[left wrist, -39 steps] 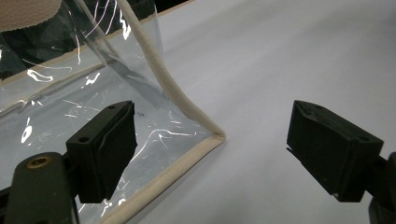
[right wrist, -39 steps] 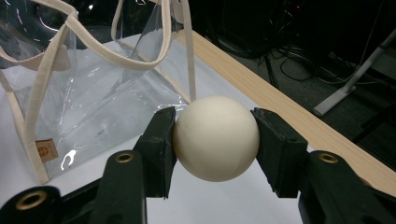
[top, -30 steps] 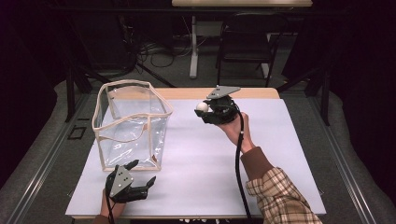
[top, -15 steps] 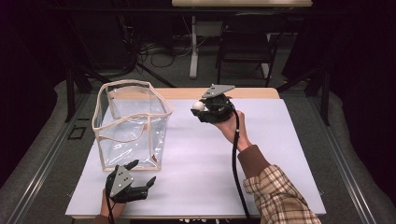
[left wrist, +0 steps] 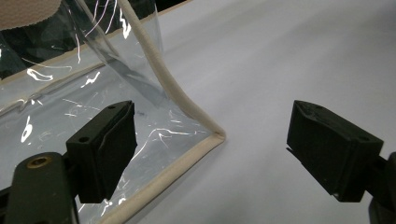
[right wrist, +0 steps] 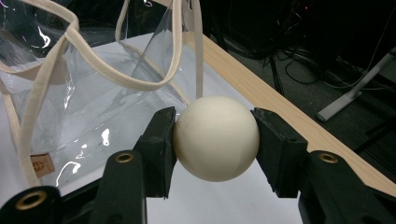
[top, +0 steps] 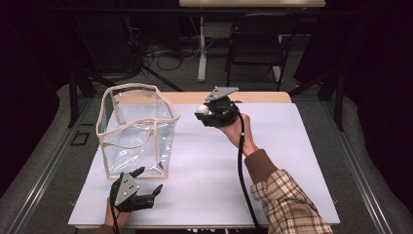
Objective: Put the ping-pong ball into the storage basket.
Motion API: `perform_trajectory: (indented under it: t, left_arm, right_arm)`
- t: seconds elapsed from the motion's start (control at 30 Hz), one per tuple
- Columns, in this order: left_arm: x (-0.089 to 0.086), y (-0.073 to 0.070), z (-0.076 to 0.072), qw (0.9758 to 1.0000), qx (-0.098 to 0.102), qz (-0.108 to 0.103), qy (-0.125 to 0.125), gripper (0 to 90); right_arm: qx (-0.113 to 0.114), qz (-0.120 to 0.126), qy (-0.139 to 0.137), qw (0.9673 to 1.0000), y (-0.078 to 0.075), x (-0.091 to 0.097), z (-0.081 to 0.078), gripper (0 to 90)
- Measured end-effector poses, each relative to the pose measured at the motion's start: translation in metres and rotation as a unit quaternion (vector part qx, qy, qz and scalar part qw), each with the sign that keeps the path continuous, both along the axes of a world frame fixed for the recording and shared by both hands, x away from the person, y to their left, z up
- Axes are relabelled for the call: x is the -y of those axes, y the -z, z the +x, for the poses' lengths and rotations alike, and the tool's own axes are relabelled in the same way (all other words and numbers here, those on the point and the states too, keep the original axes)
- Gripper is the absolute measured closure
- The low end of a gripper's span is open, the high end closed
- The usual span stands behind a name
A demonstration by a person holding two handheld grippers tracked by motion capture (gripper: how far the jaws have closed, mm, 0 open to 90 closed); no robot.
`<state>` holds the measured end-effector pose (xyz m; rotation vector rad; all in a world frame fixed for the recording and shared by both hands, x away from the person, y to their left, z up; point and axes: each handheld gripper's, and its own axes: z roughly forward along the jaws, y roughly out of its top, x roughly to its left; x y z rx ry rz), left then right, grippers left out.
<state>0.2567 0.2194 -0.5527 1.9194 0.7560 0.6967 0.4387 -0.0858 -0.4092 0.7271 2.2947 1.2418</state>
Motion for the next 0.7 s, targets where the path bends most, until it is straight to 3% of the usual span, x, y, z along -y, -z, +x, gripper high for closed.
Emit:
perform_trajectory:
  t: [0.7]
  left_arm:
    - [0.000, 0.000, 0.000, 1.0000, -0.002, 0.000, 0.001, 16.0]
  right_arm:
    - [0.002, -0.003, -0.015, 0.9999, -0.005, -0.023, 0.008, 50.9]
